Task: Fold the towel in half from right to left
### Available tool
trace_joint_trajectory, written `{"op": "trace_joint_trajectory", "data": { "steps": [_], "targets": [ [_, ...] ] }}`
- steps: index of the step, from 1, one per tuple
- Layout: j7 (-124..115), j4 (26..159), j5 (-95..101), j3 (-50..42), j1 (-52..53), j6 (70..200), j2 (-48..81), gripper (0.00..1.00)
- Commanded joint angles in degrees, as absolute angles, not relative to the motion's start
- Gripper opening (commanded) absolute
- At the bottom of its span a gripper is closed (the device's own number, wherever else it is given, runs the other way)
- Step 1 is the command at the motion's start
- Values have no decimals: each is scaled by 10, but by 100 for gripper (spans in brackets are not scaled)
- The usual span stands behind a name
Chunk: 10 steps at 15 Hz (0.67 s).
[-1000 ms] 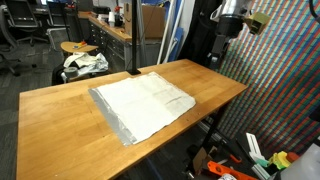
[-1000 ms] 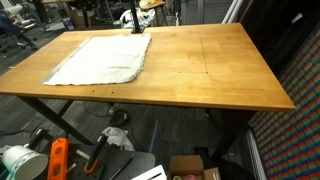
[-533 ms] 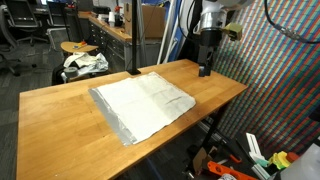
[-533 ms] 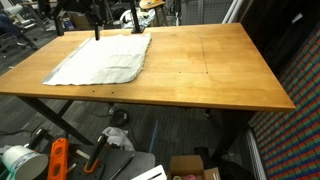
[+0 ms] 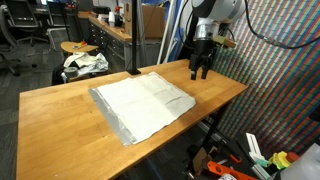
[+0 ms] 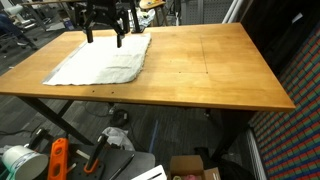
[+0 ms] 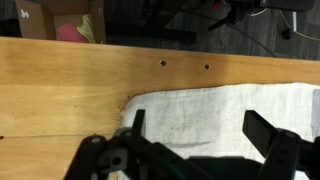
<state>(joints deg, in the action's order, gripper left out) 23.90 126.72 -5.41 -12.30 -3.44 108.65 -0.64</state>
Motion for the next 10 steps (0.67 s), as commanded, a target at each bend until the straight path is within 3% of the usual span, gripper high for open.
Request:
{"op": "trace_joint_trajectory", "data": {
  "steps": [1,10],
  "targets": [
    [221,1228,-69,-110,-58,1089,45,100],
    [246,1218,-158,-103,-104,1155,105,100]
  ]
}}
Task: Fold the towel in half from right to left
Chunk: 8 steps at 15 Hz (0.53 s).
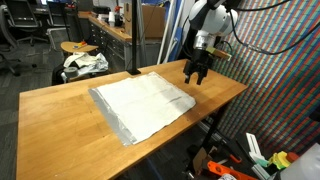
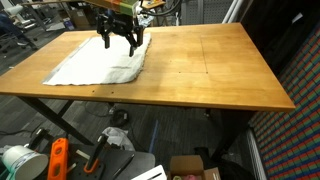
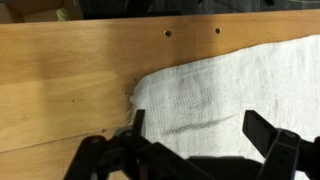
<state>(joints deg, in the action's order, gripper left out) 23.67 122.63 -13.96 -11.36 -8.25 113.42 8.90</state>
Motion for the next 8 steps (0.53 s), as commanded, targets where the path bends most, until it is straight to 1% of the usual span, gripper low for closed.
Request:
{"op": "trace_joint_trajectory", "data": {
  "steps": [1,8],
  "targets": [
    [248,1222,-162,-103,-109,1169,108,100],
    [304,1265,-180,-91,-133,1286,115,100]
  ]
}}
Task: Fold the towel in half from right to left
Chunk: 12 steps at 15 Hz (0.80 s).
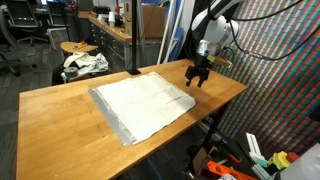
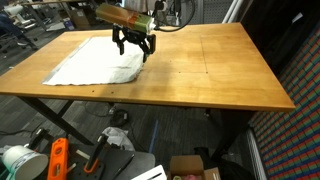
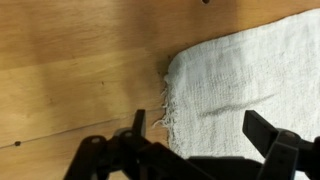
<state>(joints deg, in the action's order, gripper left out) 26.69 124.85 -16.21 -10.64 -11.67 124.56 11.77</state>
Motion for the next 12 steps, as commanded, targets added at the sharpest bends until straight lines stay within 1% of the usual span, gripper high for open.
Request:
{"op": "trace_joint_trajectory", "data": {
  "steps": [1,12],
  "targets": [
    [316,1268,-186,-88,-137,1290,116,100],
    [391,1299,-203,-61,-140,1300,134,100]
  ]
}}
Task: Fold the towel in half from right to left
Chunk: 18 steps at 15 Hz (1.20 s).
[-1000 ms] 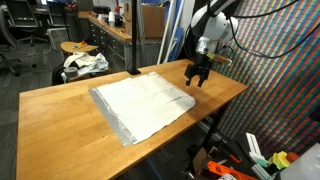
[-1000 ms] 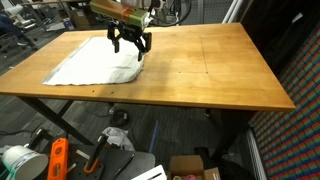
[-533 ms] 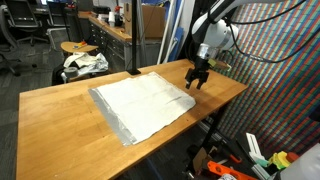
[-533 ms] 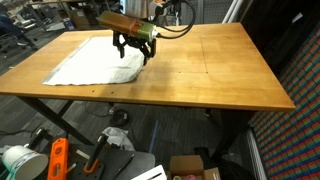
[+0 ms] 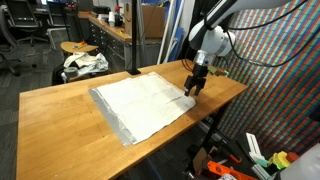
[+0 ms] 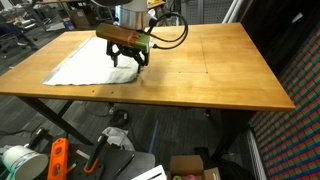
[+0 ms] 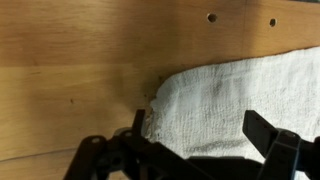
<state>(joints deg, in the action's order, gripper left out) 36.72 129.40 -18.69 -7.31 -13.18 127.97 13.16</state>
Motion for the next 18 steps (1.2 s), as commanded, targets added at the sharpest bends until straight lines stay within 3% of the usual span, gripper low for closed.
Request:
{"op": "trace_joint_trajectory", "data": {
  "steps": [1,16,17,18],
  "targets": [
    [393,1300,-204,-59,-140,1303,135,100],
    [429,1309,-206,-42,-145,1304,152,100],
    [437,1309,-216,-40,-147,1300,152,75],
    [441,1309,-220,-40,-147,1299,153,73]
  ]
}}
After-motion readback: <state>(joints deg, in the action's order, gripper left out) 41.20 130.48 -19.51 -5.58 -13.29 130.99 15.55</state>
